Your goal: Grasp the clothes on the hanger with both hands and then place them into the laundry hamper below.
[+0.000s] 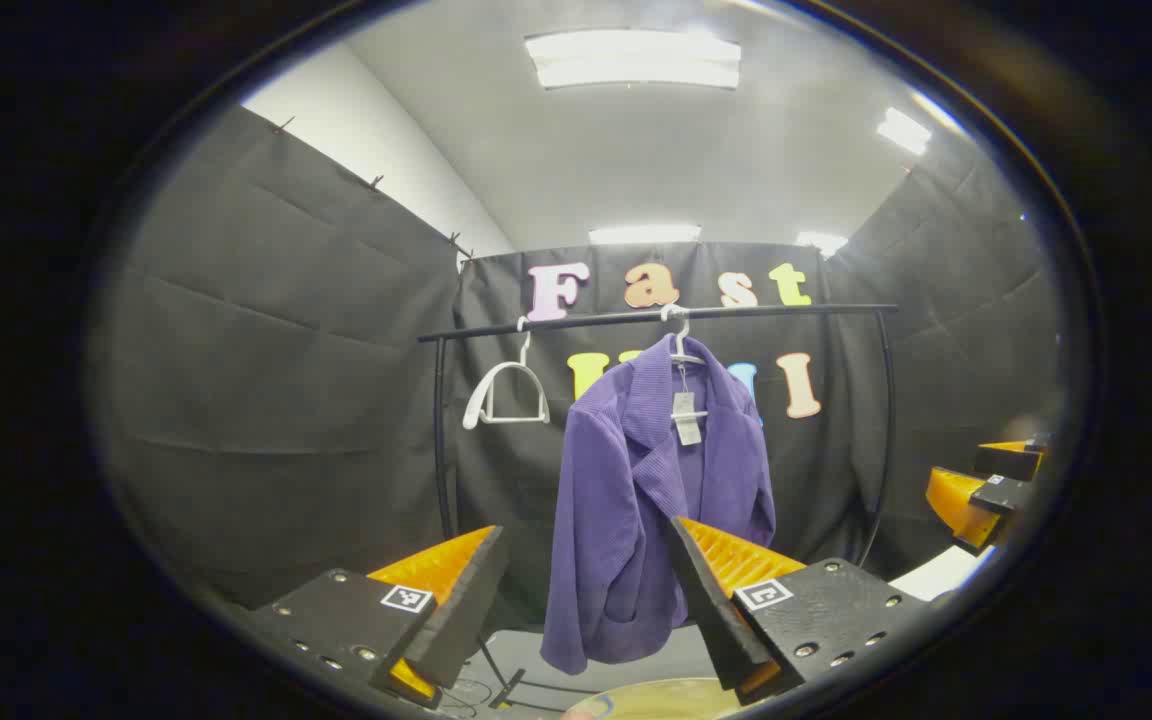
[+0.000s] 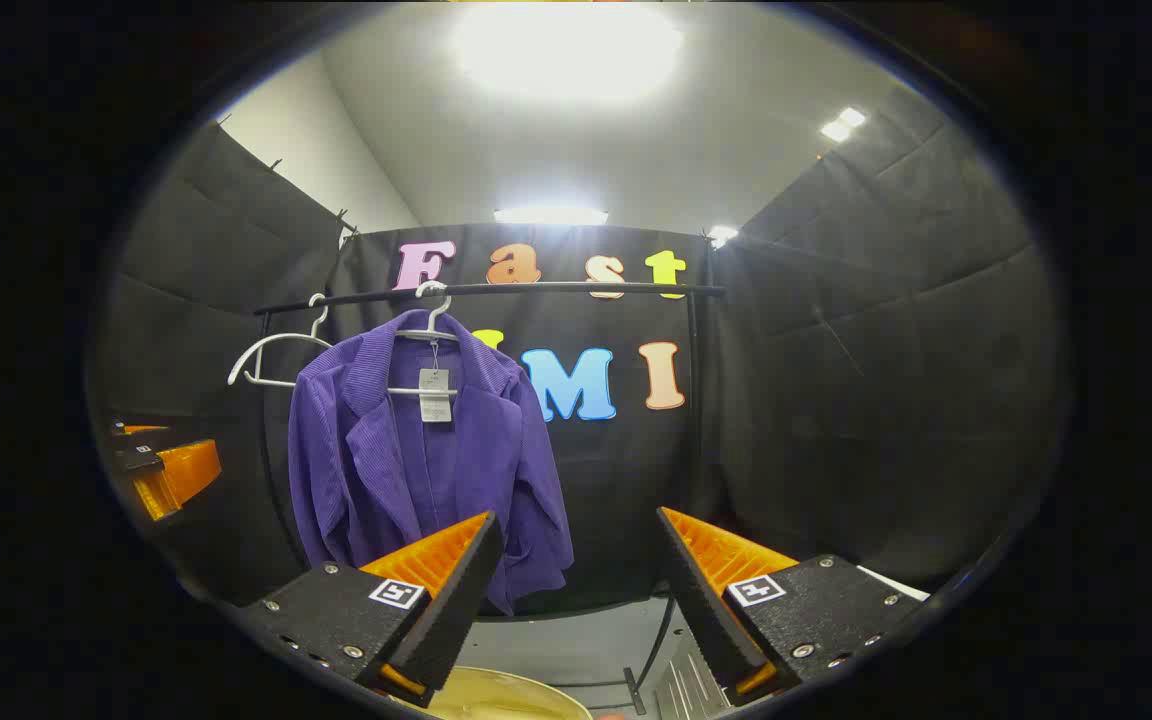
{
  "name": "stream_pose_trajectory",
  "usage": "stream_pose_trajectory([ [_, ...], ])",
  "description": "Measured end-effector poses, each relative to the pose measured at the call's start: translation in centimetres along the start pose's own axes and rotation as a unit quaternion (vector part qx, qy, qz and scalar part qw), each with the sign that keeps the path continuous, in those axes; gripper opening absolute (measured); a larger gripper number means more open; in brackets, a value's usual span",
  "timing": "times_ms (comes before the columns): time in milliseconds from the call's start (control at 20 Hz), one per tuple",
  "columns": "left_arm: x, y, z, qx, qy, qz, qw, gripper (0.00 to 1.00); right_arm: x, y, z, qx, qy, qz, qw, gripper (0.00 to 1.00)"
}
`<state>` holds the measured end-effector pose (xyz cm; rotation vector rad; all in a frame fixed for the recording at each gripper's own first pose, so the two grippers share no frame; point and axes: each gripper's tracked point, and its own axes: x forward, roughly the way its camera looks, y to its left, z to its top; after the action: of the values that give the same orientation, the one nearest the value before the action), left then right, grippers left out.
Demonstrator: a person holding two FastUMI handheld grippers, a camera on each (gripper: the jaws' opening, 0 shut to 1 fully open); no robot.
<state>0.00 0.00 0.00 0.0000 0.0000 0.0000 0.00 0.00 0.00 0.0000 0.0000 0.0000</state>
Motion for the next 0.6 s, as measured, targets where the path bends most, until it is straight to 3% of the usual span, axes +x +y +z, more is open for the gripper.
stream_pose_trajectory([
  [150, 0.26, -0.02, 0.0, 0.002, 0.0, 0.003, 1.0, 0.99, -0.01, 0.02, 0.26, 0.0, 0.0, 0.0, 1.0, 0.94],
  [200, 0.18, -0.05, -0.02, 0.003, 0.0, 0.003, 1.0, 0.93, -0.03, 0.09, 0.16, 0.0, 0.0, -0.001, 1.0, 0.94],
  [300, 0.18, -0.21, -0.17, 0.003, 0.002, 0.002, 1.0, 0.99, -0.02, 0.2, 0.24, -0.001, 0.001, -0.002, 1.0, 0.94],
  [600, 0.57, -0.5, -0.2, 0.008, 0.003, 0.001, 1.0, 0.99, 0.38, 0.26, 0.08, 0.005, 0.005, -0.007, 1.0, 0.94],
])
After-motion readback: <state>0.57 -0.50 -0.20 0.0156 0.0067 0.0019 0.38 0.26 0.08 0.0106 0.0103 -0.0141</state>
